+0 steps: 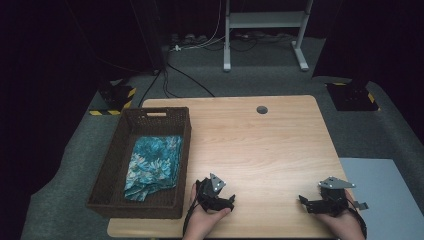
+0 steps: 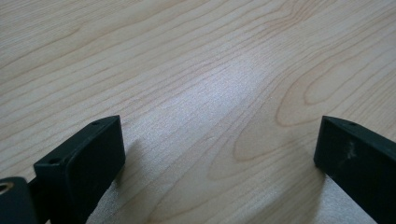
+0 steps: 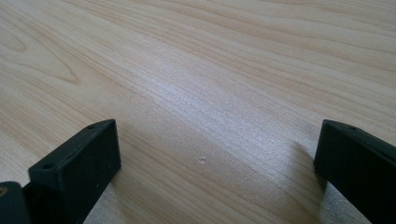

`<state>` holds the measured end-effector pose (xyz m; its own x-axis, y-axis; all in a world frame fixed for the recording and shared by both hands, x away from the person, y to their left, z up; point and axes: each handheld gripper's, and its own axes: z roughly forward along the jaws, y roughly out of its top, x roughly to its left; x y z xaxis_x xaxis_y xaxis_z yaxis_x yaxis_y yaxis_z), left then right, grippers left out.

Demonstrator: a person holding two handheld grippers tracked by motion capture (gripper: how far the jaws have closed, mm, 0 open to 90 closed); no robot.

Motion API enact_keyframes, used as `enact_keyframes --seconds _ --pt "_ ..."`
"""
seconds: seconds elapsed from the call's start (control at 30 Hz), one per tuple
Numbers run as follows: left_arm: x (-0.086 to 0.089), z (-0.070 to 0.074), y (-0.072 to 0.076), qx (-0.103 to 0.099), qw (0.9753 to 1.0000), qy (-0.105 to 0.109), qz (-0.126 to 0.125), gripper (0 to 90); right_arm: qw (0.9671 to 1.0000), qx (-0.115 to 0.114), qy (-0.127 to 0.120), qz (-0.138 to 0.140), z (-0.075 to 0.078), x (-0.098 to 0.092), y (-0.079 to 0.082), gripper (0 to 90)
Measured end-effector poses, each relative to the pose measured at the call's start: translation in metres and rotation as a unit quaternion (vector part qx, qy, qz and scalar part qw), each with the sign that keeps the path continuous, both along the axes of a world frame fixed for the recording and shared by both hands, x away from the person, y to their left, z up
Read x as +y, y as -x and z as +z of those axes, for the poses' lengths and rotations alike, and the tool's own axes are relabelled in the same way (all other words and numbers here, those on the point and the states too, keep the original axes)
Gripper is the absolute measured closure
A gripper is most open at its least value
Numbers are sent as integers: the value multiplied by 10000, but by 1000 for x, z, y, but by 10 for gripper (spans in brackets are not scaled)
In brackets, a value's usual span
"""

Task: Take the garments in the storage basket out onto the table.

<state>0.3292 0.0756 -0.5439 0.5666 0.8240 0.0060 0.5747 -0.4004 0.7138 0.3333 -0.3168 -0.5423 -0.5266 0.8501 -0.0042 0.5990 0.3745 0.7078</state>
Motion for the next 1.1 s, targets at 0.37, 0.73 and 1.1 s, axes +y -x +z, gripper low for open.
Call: enact_keyframes --seconds 0.37,0.73,1.1 --pt "-2 0 3 -9 10000 40 4 38 9998 65 -193 9 1 -3 0 2" --pt "-2 4 4 -68 9999 148 -50 50 10000 14 12 -66 0 2 2 0" --pt "-3 22 5 -357 9990 262 -67 52 10000 15 -9 -22 0 2 1 1"
